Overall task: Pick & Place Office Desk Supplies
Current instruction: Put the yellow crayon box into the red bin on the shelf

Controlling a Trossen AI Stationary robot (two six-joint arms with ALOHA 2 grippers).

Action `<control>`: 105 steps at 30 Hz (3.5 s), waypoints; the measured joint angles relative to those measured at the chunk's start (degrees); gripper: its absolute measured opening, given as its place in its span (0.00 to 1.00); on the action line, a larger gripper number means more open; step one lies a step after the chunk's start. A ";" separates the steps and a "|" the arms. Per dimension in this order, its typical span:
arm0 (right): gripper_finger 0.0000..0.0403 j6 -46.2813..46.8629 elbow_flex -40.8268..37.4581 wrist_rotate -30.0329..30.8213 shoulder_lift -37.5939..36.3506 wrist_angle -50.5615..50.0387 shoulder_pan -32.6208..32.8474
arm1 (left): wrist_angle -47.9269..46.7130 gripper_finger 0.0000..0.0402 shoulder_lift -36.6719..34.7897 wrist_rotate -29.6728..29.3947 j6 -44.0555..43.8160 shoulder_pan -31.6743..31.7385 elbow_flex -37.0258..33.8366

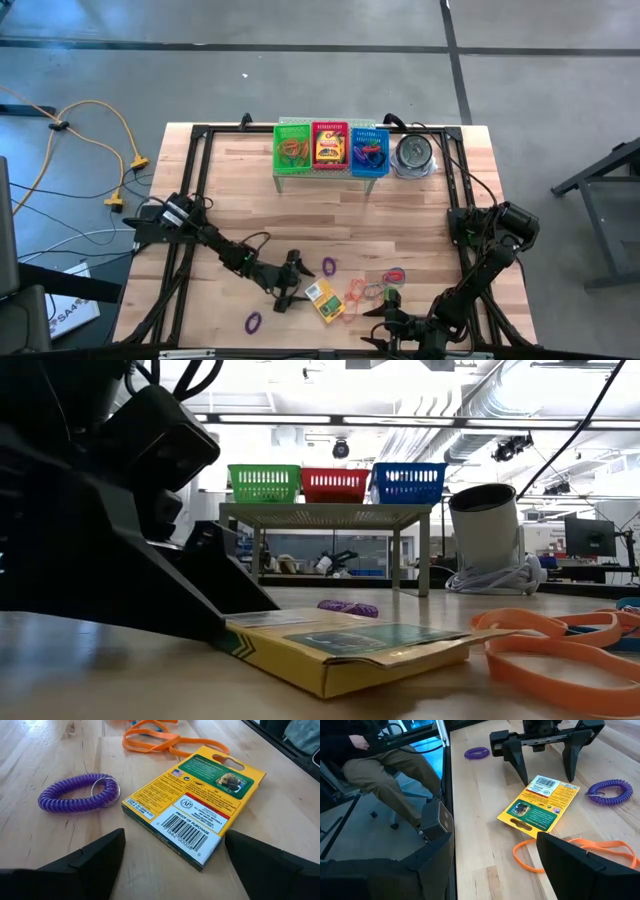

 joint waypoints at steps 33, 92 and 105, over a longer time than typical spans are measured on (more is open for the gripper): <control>0.68 -0.17 0.00 -0.02 0.00 -0.35 0.00 | -0.90 0.06 -0.07 1.39 -4.25 1.07 0.02; 0.68 0.24 0.00 -0.07 0.00 -0.81 0.00 | 17.66 0.80 0.00 3.28 5.73 0.15 0.07; 0.68 0.28 0.00 -0.07 0.00 -0.84 -0.01 | 17.66 0.80 0.00 2.28 5.63 1.65 0.07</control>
